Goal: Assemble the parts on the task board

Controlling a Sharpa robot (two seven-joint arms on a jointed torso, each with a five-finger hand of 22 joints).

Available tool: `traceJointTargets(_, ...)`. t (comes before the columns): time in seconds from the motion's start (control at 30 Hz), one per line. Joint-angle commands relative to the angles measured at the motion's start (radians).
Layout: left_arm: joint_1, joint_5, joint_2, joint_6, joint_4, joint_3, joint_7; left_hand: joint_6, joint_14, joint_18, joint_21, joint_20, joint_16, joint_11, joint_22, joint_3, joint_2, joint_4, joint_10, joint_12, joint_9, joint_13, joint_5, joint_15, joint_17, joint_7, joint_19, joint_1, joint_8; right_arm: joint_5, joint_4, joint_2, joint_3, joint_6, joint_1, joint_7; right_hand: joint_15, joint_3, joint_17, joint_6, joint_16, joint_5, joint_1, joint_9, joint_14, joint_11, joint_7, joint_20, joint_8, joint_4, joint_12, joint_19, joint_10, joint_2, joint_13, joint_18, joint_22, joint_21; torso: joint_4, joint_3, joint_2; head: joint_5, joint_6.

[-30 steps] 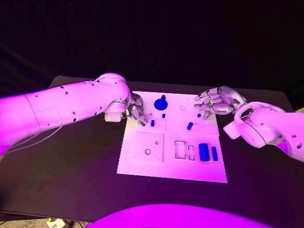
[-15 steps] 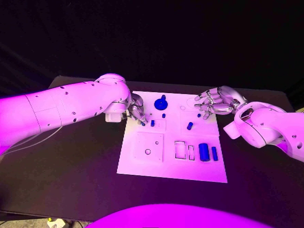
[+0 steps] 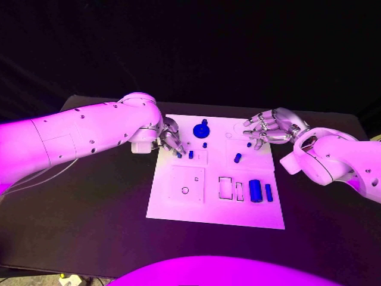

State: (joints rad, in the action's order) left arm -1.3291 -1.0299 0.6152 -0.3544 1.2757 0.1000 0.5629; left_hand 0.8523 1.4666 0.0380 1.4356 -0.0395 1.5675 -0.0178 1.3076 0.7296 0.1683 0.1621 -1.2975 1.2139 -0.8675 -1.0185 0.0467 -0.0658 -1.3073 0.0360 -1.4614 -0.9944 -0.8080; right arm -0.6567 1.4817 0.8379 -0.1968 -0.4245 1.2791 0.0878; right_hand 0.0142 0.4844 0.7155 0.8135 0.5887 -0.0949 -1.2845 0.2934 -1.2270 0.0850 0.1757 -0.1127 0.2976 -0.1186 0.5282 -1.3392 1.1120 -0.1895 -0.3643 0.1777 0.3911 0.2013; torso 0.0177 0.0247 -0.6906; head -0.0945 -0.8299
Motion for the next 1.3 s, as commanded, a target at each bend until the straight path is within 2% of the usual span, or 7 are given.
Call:
traceJointTargets(0.03, 0.001, 0.01, -0.002, 0.008, 0.0, 0.0, 0.004, 0.002, 0.104, 0.01, 0.001, 0.002, 0.003, -0.003, 0.065, -0.029, 0.004, 0.015, 0.0, 0.003, 0.002, 0.001, 0.005, -0.008, -0.264, 0.01, -0.002, 0.019, 0.007, -0.001, 0.001, -0.001, 0.0, 0.015, -0.001, 0.015, 0.002, -0.001, -0.001, -0.008, -0.005, -0.006, 0.008, -0.001, -0.005, 0.003, 0.0, -0.002, 0.006, -0.007, -0.004, 0.004, 0.004, -0.002, 0.001, 0.003, -0.001, 0.002, 0.0004, 0.0005, 0.0, 0.001, 0.0)
traceJointTargets(0.3, 0.001, 0.01, -0.001, 0.012, -0.003, 0.0, 0.006, 0.005, 0.104, 0.01, 0.0, 0.002, 0.003, -0.002, 0.066, -0.116, 0.01, 0.057, 0.003, 0.004, 0.002, 0.003, 0.005, -0.008, -0.264, 0.012, -0.003, 0.034, 0.013, 0.001, 0.001, -0.001, 0.0, 0.018, -0.001, 0.018, 0.002, -0.002, -0.002, -0.009, -0.006, -0.006, 0.007, -0.002, -0.005, 0.003, 0.0, -0.002, 0.008, -0.008, -0.004, 0.004, 0.004, -0.002, 0.003, 0.003, -0.002, 0.002, 0.0004, 0.0002, 0.0, 0.001, -0.001)
traceJointTargets(0.73, 0.004, 0.004, 0.012, 0.032, 0.001, 0.0, 0.0, 0.007, 0.104, 0.011, -0.002, 0.002, 0.003, -0.002, 0.065, -0.172, 0.013, 0.088, 0.005, 0.003, 0.001, 0.005, 0.006, -0.007, -0.264, 0.012, -0.002, 0.033, 0.016, 0.001, 0.001, 0.001, 0.0, 0.02, -0.001, 0.021, 0.002, -0.002, -0.002, -0.009, -0.006, -0.006, 0.006, -0.002, -0.005, 0.003, 0.0, -0.002, 0.008, -0.008, -0.004, 0.005, 0.004, -0.002, 0.003, 0.003, -0.003, 0.002, -0.0011, 0.0004, 0.0, 0.002, 0.002)
traceJointTargets(0.93, 0.006, 0.065, 0.044, 0.101, 0.025, -0.012, -0.048, -0.006, 0.104, 0.015, -0.015, 0.001, 0.003, 0.0, 0.047, -0.194, 0.012, 0.097, 0.024, -0.015, -0.001, 0.032, 0.006, -0.007, -0.264, 0.015, 0.008, 0.019, 0.021, 0.001, 0.001, 0.002, 0.0, 0.019, -0.001, 0.021, 0.002, -0.002, -0.002, -0.009, -0.006, -0.006, 0.006, -0.002, -0.005, 0.003, 0.0, -0.002, 0.008, -0.008, -0.004, 0.005, 0.004, -0.002, 0.003, 0.003, -0.003, 0.002, -0.0017, 0.001, -0.001, 0.007, 0.006)
traceJointTargets(1.1, 0.007, 0.166, 0.075, 0.199, 0.051, -0.03, -0.138, -0.089, 0.068, 0.045, -0.119, -0.017, -0.069, 0.028, -0.083, -0.25, 0.002, 0.125, 0.179, -0.132, -0.006, 0.198, 0.005, 0.015, -0.192, 0.045, 0.088, -0.035, 0.038, 0.001, -0.003, 0.004, 0.0, 0.017, -0.001, 0.022, 0.002, -0.002, -0.002, -0.009, -0.006, -0.006, 0.006, -0.002, -0.005, 0.003, 0.0, -0.002, 0.008, -0.008, -0.004, 0.005, 0.004, -0.002, 0.003, 0.003, -0.003, 0.002, -0.0002, -0.0002, 0.001, 0.011, 0.01)
traceJointTargets(1.23, 0.007, 0.213, 0.098, 0.309, 0.071, -0.04, -0.241, -0.153, 0.053, 0.051, -0.147, -0.035, -0.089, 0.059, -0.112, -0.275, -0.004, 0.124, 0.3, -0.213, 0.036, 0.316, 0.007, 0.042, -0.171, 0.079, 0.107, -0.076, 0.093, 0.001, -0.007, 0.006, 0.0, 0.014, -0.001, 0.024, 0.002, -0.002, -0.002, -0.01, -0.006, -0.006, 0.006, -0.002, -0.005, 0.003, 0.0, -0.003, 0.008, -0.008, -0.004, 0.005, 0.004, -0.002, 0.003, 0.003, -0.003, 0.002, 0.0002, -0.0003, 0.001, 0.013, 0.019)
traceJointTargets(1.3, 0.007, 0.214, 0.103, 0.351, 0.076, -0.042, -0.288, -0.188, 0.01, 0.072, -0.224, -0.047, -0.148, 0.078, -0.201, -0.274, -0.008, 0.116, 0.344, -0.23, 0.065, 0.33, 0.009, 0.061, -0.112, 0.1, 0.167, -0.128, 0.123, 0.002, -0.008, 0.006, 0.0, 0.012, -0.001, 0.028, 0.002, -0.002, -0.002, -0.009, -0.006, -0.006, 0.005, -0.002, -0.004, 0.003, 0.0, -0.003, 0.009, -0.008, -0.004, 0.005, 0.003, -0.002, 0.003, 0.003, -0.003, 0.002, 0.0005, -0.0004, 0.002, 0.017, 0.024)
